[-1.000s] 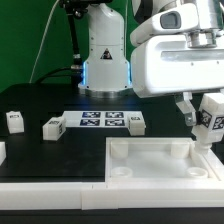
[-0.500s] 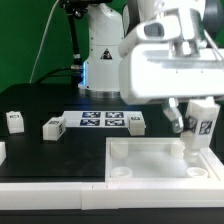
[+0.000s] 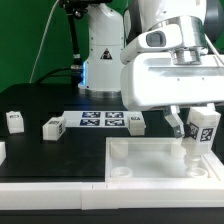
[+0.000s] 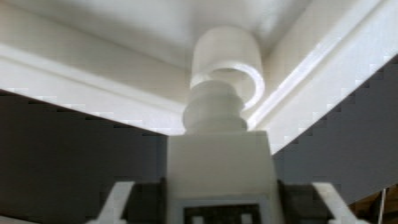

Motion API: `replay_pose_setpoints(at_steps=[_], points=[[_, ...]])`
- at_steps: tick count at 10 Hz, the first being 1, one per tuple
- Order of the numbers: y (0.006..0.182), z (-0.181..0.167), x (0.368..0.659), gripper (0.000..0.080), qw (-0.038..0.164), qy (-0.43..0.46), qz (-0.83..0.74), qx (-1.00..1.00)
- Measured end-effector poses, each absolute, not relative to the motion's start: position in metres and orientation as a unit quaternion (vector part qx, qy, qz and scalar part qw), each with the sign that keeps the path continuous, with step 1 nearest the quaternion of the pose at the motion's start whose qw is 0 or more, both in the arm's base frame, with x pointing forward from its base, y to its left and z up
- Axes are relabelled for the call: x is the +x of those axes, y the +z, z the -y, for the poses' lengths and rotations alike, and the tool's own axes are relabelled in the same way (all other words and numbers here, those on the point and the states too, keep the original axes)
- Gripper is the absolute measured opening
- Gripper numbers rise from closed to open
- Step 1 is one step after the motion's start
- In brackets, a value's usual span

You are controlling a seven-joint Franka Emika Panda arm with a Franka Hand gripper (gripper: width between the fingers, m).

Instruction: Assemble one leg

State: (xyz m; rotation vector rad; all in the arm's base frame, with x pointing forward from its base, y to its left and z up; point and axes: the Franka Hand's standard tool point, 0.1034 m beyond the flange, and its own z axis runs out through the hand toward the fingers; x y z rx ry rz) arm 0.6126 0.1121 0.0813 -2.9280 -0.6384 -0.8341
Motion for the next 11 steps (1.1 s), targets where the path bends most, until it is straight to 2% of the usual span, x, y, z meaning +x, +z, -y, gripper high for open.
replay_pose_setpoints(at_steps=[11], points=[[0.06, -0.111, 0.613, 0.0289, 0.017, -0.263, 0.205, -0.943]])
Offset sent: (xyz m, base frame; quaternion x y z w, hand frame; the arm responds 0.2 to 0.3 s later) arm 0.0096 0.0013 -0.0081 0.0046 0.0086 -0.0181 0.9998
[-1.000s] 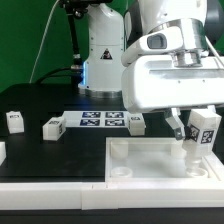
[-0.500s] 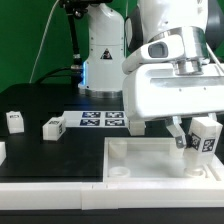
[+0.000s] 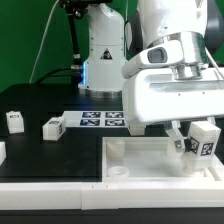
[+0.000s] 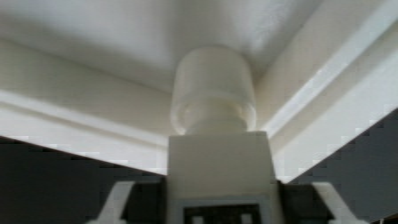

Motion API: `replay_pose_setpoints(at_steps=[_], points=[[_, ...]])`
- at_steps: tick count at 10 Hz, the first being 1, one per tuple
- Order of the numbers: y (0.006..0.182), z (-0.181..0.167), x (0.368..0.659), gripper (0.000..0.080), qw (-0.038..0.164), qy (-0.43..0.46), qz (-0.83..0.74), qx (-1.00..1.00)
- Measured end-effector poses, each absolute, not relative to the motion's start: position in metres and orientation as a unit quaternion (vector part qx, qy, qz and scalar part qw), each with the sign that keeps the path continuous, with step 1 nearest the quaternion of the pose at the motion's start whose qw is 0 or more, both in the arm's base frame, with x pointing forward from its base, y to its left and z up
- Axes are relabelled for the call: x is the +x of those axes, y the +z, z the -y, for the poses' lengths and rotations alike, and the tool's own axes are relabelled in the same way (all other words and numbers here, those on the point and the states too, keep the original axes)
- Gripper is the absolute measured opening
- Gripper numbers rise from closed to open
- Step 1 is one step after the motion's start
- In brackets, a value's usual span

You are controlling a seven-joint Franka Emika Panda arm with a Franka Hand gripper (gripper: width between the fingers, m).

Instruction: Assemble one leg

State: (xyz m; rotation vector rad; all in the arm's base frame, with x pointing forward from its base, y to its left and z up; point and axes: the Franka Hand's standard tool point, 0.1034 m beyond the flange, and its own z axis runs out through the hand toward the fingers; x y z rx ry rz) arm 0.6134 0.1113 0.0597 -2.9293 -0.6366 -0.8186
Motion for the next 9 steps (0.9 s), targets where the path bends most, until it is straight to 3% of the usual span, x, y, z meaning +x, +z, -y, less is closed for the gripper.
replay_pose_setpoints(at_steps=[2, 3, 4, 5, 6, 9], points=[[0.0567, -0.1048, 0.6133, 0.0289, 0.014, -0.268, 0.202, -0.942], [0.0566, -0.1054, 0.6132, 0.0388, 0.015, -0.268, 0.203, -0.942], [0.0566, -0.1052, 0.6132, 0.0388, 0.015, -0.268, 0.202, -0.942], [0.0566, -0.1052, 0.6132, 0.0527, 0.015, -0.268, 0.202, -0.942], [0.0566, -0.1052, 0.6132, 0.0611, 0.015, -0.268, 0.202, -0.942], [0.0566, -0.1052, 0.6132, 0.0648, 0.015, -0.268, 0.202, -0.942]])
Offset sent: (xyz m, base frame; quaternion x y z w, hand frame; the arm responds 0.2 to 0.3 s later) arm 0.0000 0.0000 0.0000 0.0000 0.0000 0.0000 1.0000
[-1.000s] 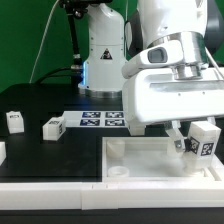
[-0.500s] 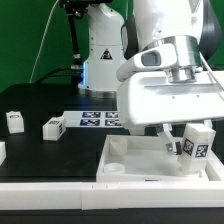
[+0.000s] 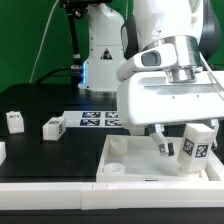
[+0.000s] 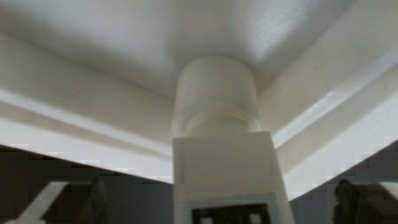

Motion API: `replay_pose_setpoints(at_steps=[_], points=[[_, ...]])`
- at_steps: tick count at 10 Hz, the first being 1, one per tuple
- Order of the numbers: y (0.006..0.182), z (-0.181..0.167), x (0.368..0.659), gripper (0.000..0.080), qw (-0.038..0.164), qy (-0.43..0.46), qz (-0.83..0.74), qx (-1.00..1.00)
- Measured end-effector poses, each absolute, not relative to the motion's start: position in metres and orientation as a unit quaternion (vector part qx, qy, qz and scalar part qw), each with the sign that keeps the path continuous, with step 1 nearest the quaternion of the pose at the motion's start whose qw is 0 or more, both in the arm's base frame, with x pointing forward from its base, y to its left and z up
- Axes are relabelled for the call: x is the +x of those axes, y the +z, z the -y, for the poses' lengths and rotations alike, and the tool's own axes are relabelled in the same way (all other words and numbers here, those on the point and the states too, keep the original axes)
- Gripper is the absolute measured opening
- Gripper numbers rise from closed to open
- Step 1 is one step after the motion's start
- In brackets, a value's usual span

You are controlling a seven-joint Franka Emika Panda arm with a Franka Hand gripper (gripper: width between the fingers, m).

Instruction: Assemble one leg

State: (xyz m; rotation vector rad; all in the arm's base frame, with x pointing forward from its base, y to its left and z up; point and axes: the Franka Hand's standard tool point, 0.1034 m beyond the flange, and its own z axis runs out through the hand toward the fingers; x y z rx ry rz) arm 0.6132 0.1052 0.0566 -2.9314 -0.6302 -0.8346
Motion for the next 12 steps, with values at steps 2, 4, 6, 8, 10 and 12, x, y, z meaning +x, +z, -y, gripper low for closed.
replay_pose_setpoints(at_steps=[2, 4, 6, 8, 10, 12], points=[[0.057, -0.105, 0.613, 0.0649, 0.015, -0.268, 0.202, -0.942], [0.074, -0.106, 0.618, 0.0649, 0.014, -0.268, 0.199, -0.943], [0.086, -0.108, 0.62, 0.0649, 0.015, -0.26, 0.201, -0.944], [0.083, -0.11, 0.619, 0.0649, 0.017, -0.246, 0.204, -0.947], [0.08, -0.121, 0.613, 0.0649, 0.027, -0.176, 0.188, -0.966], [0.083, -0.115, 0.619, 0.0649, 0.018, -0.117, 0.179, -0.977]])
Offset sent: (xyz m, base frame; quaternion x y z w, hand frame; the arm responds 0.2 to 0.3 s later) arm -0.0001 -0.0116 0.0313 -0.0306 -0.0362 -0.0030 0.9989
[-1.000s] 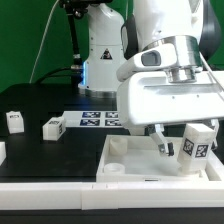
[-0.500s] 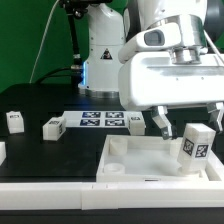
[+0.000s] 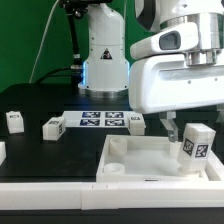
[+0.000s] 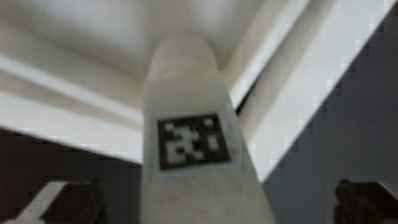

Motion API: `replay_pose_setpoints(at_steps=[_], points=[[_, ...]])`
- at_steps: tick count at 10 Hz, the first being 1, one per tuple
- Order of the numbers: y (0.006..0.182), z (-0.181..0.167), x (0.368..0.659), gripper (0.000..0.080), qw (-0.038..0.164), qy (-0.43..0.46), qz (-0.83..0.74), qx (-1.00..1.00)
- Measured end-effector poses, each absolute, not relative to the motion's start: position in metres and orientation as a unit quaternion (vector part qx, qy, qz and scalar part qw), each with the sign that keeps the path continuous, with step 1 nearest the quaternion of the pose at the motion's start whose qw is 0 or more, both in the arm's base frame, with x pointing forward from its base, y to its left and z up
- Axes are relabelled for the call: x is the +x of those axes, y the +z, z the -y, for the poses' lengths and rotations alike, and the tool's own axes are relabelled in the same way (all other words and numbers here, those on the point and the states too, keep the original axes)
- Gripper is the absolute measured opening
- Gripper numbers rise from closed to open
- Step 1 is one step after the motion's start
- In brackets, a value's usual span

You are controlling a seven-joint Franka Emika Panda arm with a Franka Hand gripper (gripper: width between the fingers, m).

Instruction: Assemble one leg

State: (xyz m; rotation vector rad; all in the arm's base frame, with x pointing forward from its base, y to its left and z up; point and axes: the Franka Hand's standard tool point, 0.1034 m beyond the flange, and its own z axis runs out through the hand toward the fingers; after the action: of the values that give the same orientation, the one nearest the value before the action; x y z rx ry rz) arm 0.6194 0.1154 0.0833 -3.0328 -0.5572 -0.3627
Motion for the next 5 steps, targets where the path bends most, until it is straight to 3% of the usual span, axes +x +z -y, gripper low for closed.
replay_pose_setpoints(at_steps=[2, 5], points=[[0.0874, -0.1131, 0.624, 0.0649, 0.015, -0.052, 0.179, -0.982], [0.0832, -0.1119, 0.6259, 0.0648, 0.015, -0.061, 0.177, -0.982]])
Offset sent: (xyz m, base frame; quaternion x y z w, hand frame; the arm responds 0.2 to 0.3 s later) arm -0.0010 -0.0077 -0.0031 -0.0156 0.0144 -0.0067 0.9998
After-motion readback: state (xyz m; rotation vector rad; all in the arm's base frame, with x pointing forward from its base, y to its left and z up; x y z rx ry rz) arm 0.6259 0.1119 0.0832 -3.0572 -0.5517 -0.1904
